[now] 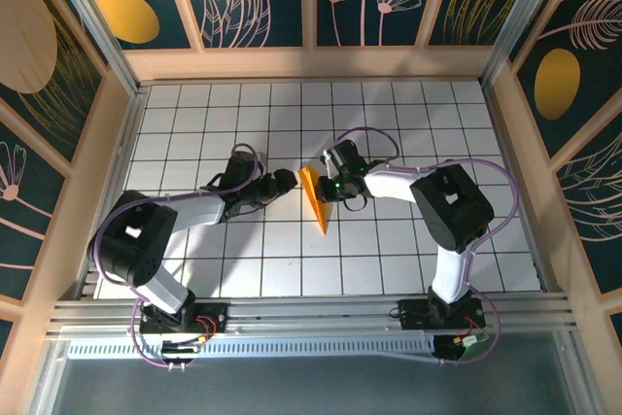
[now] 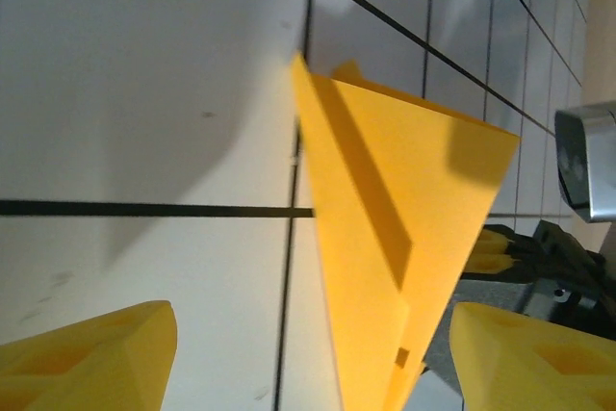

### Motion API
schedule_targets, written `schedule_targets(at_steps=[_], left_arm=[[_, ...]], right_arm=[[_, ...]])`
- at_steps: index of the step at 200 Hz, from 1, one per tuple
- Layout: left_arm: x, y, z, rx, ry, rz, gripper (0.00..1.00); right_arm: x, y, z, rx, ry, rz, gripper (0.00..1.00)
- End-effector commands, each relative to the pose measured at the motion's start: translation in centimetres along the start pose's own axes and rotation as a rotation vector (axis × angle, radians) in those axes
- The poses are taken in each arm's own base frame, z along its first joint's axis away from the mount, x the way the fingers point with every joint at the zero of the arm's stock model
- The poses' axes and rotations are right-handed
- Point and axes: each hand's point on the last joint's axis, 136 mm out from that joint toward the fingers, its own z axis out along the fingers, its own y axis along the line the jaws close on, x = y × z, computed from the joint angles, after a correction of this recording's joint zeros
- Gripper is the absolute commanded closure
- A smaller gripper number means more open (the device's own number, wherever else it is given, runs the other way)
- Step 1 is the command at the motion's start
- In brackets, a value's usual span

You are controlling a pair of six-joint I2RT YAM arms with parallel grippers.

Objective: Fold a paper plane with a square sheet of paper (fold left side to right side)
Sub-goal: Pick up the paper plane at the center of the table.

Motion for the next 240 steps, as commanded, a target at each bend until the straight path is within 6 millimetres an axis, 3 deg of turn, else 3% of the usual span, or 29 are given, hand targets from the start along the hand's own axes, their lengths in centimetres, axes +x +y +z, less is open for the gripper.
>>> schedule_targets(at_steps=[1, 66, 131, 188, 240], left_arm=[[0.6, -1.4, 1.5, 0.035, 0.046, 0.034, 0.28], [1.9, -1.3, 3.9, 0.035, 0.111, 0.024, 0.39], [1.9, -2.2, 4.1, 0.075, 0.113, 0.006, 0.60], [1.8, -2.6, 4.8, 0.095, 0.125, -0.010, 0.60], [1.9, -2.0, 5.3, 0.074, 0.133, -0.016, 0.61]], right_arm=[[-0.2, 0.2, -0.6, -0.018, -0.012, 0.010, 0.87], [0.1, 0.2, -0.4, -0.018, -0.002, 0.010, 0.87], [-0.2, 0.2, -0.8, -0.012, -0.009, 0.005, 0.78], [-0.8, -0.2, -1.9, -0.041, -0.027, 0.028, 0.74], [-1.5, -0.5, -4.3, -0.028, -0.058, 0.031, 0.70]])
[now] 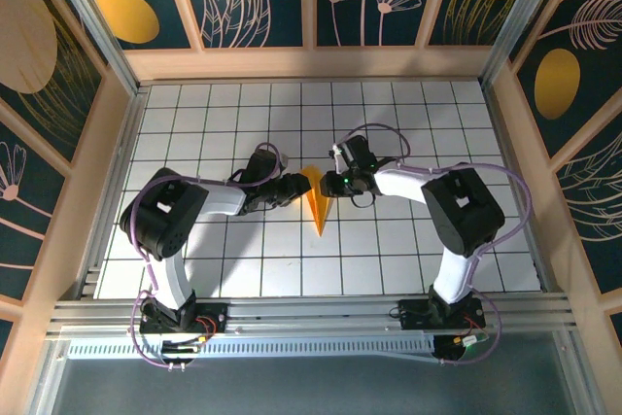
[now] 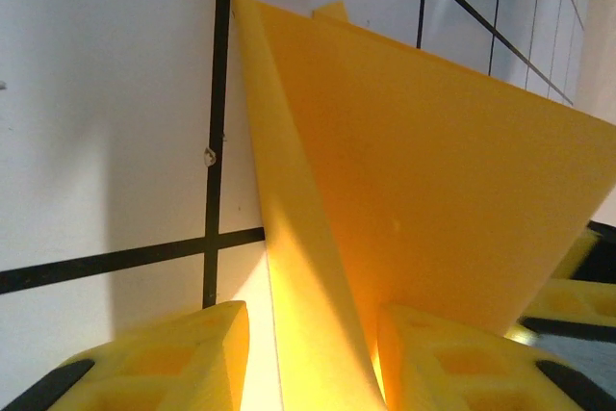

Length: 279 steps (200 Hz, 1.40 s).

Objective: Fold a paper plane with a square sheet of paper (fold left side to right side)
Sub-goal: Pick up the paper plane at the center of the table.

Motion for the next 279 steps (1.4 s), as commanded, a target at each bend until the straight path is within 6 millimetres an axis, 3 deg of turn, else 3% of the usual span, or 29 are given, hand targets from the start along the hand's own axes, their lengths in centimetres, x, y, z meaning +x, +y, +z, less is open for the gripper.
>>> schedule_targets(at_steps=[1, 58, 125, 201, 279], left_arm=[[-0.1, -0.9, 0.4, 0.026, 0.009, 0.006, 0.61], [-0.2, -0.8, 0.2, 0.009, 0.001, 0.013, 0.61], [-0.1, -0.7, 0.1, 0.007, 0.001, 0.013, 0.62], [-0.2, -0.7, 0.1, 0.007, -0.001, 0.014, 0.62], [-0.2, -0.7, 0.2, 0.004, 0.000, 0.013, 0.62]], right_arm=[[-0.5, 0.7, -2.1, -0.011, -0.022, -0.006, 0.70], [0.7, 3.2, -4.9, -0.101, 0.017, 0.034, 0.66], [3.6, 5.3, -2.0, -0.116, 0.109, 0.044, 0.61], [4.2, 4.1, -0.6, -0.049, 0.130, 0.040, 0.61], [4.3, 3.2, 0.1, -0.008, 0.134, 0.040, 0.68]])
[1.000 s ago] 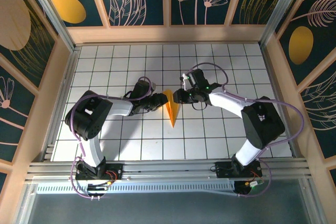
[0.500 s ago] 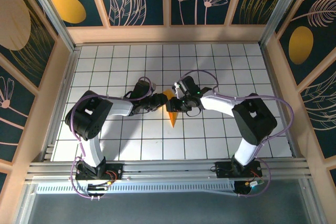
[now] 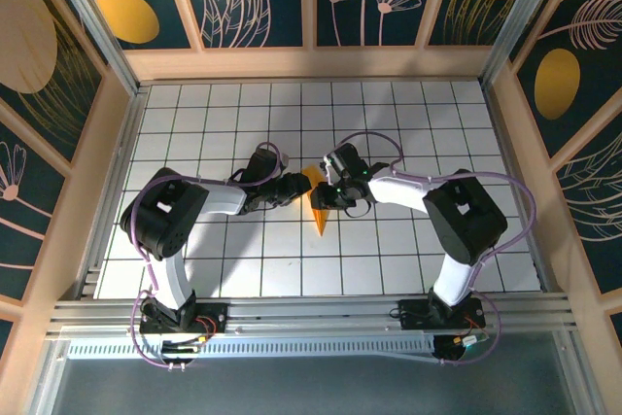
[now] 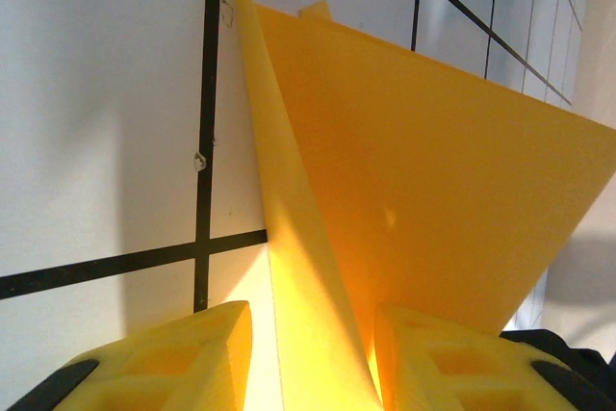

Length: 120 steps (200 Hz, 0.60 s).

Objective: Fold a paper plane with a square sheet of paper (fold left side to right side)
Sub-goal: Pick up the paper plane at the center of the table.

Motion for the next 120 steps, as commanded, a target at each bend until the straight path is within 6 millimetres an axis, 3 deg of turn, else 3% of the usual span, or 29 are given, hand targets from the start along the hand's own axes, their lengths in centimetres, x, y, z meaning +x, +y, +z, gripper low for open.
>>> schedule_targets(at_steps=[1, 62, 120], left_arm=[[-0.17, -0.48, 0.09, 0.002, 0.000, 0.008, 0.62], [-0.17, -0.41, 0.11, -0.001, -0.001, 0.009, 0.62], [-0.19, -0.34, 0.14, -0.003, -0.003, 0.009, 0.62]], right_arm=[[0.09, -0.39, 0.33, 0.036, 0.009, 0.002, 0.68], [0.21, -0.85, 0.61, 0.068, 0.016, -0.002, 0.81], [0.20, -0.73, 0.74, 0.090, 0.021, -0.015, 0.81]])
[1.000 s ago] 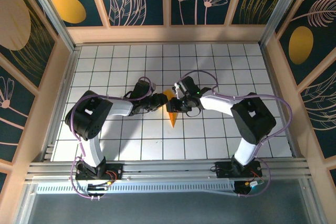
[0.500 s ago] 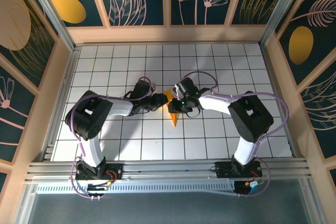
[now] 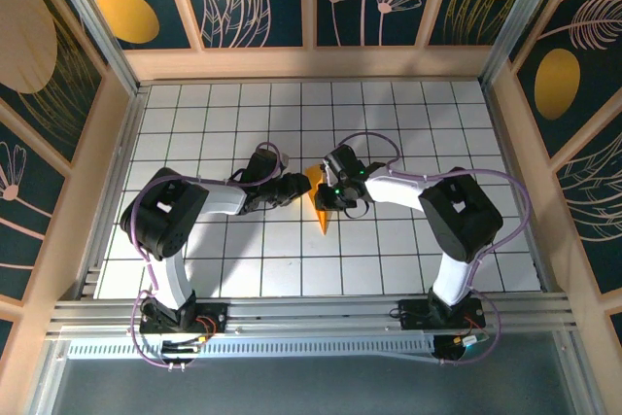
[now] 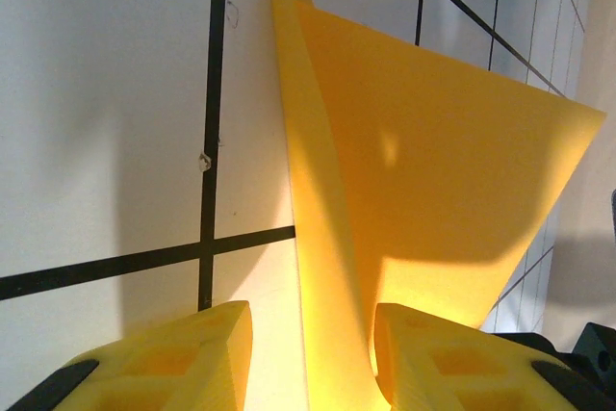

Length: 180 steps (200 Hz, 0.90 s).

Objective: Fold a paper plane with a square sheet of paper (fold left side to right side)
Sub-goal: Pick up the paper plane at the center of the table.

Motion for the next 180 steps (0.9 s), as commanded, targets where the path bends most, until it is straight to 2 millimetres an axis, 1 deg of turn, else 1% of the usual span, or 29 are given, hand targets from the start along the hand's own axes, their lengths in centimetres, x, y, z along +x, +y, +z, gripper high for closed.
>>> schedule_targets(at_steps=[1, 39, 65, 92, 116, 120, 122, 125, 140, 153, 164, 180], left_arm=[[-0.2, -0.4, 0.1, 0.002, 0.000, 0.010, 0.62], [-0.1, -0.3, 0.1, 0.001, -0.002, 0.008, 0.62], [-0.3, -0.6, -0.3, 0.004, -0.017, 0.014, 0.61], [-0.8, -1.0, -1.3, 0.000, -0.056, 0.023, 0.55], [-1.5, -1.5, -2.7, -0.019, -0.103, 0.043, 0.49], [-1.5, -1.1, -2.8, -0.034, -0.106, 0.040, 0.48], [-1.8, -1.7, -3.3, -0.023, -0.119, 0.048, 0.47], [-1.9, -1.9, -3.6, -0.020, -0.129, 0.051, 0.47], [-2.7, -2.1, -5.3, -0.027, -0.175, 0.059, 0.43], [-3.5, -2.2, -7.1, -0.034, -0.226, 0.062, 0.40], [-4.1, -2.1, -8.8, -0.042, -0.270, 0.060, 0.38], [-5.0, -1.9, -11.5, -0.068, -0.348, 0.065, 0.34]], right_arm=[[0.0, 0.1, 0.2, 0.026, 0.009, -0.017, 0.81], [0.2, 0.2, 0.5, 0.042, 0.015, -0.021, 0.81], [0.4, 0.2, 0.9, 0.051, 0.024, -0.019, 0.83], [0.5, 0.1, 1.2, 0.066, 0.031, -0.019, 0.86], [0.2, 0.5, 1.0, 0.057, 0.021, -0.016, 0.93], [0.1, 0.5, 0.9, 0.055, 0.018, -0.017, 0.94], [0.0, 0.6, 0.8, 0.054, 0.015, -0.017, 0.95], [0.0, 0.7, 0.7, 0.053, 0.012, -0.017, 0.96], [-0.7, 1.0, -0.1, 0.058, -0.005, -0.018, 0.98], [-1.4, 0.9, -1.0, 0.075, -0.023, -0.018, 1.00], [-2.2, 0.7, -1.8, 0.094, -0.043, -0.013, 1.00], [-3.5, -0.3, -3.0, 0.130, -0.069, 0.011, 1.00]])
